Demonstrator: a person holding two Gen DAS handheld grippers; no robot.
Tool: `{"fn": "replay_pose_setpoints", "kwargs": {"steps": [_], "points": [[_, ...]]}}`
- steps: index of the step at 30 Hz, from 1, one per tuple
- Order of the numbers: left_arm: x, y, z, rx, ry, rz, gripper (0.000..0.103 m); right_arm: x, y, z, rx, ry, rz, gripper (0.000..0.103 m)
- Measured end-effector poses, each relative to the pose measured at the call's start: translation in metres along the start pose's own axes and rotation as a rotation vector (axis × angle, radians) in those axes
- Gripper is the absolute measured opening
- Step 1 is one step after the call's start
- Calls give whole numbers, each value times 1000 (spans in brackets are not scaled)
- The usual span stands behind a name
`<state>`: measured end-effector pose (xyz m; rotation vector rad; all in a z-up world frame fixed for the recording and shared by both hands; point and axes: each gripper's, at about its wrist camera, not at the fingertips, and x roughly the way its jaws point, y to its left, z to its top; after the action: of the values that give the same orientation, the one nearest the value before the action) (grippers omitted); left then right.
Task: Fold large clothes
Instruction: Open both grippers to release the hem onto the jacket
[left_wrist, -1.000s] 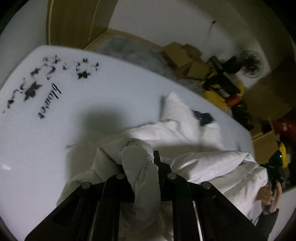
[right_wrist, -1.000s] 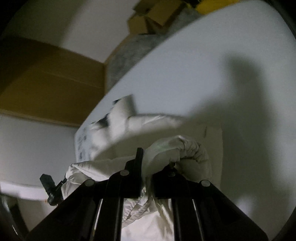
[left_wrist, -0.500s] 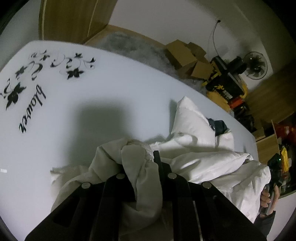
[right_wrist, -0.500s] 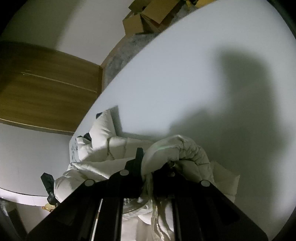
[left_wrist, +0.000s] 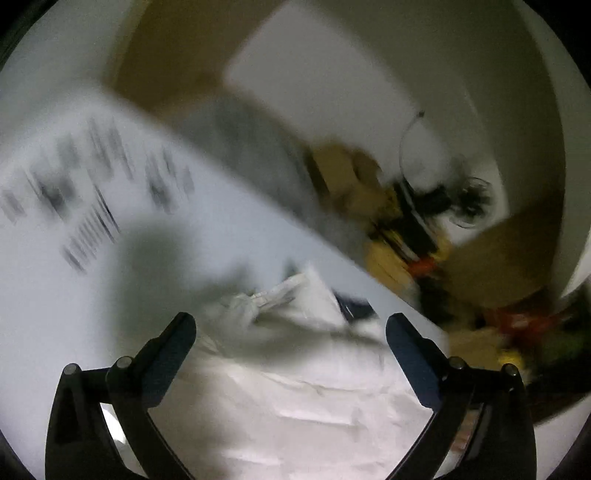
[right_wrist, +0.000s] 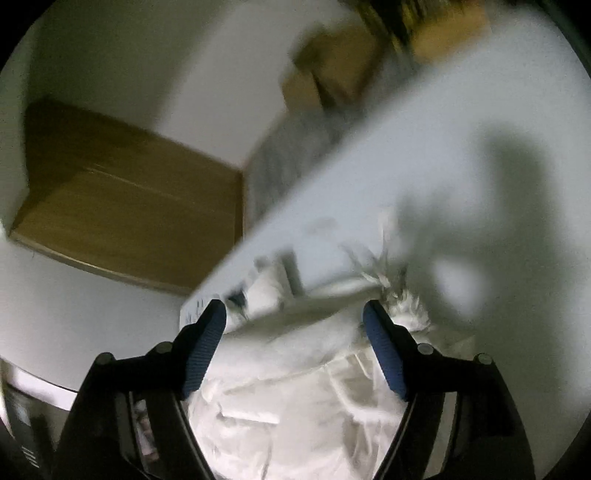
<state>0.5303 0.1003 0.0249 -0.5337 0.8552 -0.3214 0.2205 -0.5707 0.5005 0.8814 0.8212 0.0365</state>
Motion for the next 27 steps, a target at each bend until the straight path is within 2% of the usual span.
{"fn": "replay_pose_setpoints", "kwargs": {"steps": [2, 3, 5, 7, 9, 10, 12, 14, 16, 18, 23, 27], "points": [[-30, -33, -15, 120, -164, 148, 103, -25, 41, -17, -138, -42, -57, 77], [-33, -55, -29, 184, -214, 232, 102, -27, 64, -31, -216, -50, -91, 77], [-23, -86, -58, 256, -263, 295, 102, -14, 96, -59, -303, -43, -181, 74], [13, -118, -94, 353, -259, 379, 102, 28, 123, -90, -378, 17, -252, 55], [46, -137, -117, 455, -263, 453, 102, 68, 133, -112, -430, 64, -310, 11], [64, -142, -125, 500, -272, 501, 102, 90, 134, -121, -444, 86, -338, 8], [86, -140, -134, 540, -266, 559, 102, 114, 131, -130, -481, 84, -407, 8], [105, -128, -135, 536, -240, 604, 102, 128, 123, -135, -505, 66, -459, 8], [125, -107, -135, 510, -185, 637, 103, 138, 110, -135, -478, 80, -451, 8], [146, -86, -133, 468, -99, 618, 103, 147, 101, -134, -462, 110, -431, 8], [155, -85, -141, 462, -166, 623, 103, 156, 98, -135, -482, 83, -421, 7], [163, -79, -135, 457, -124, 610, 103, 159, 93, -133, -466, 81, -399, 7]]}}
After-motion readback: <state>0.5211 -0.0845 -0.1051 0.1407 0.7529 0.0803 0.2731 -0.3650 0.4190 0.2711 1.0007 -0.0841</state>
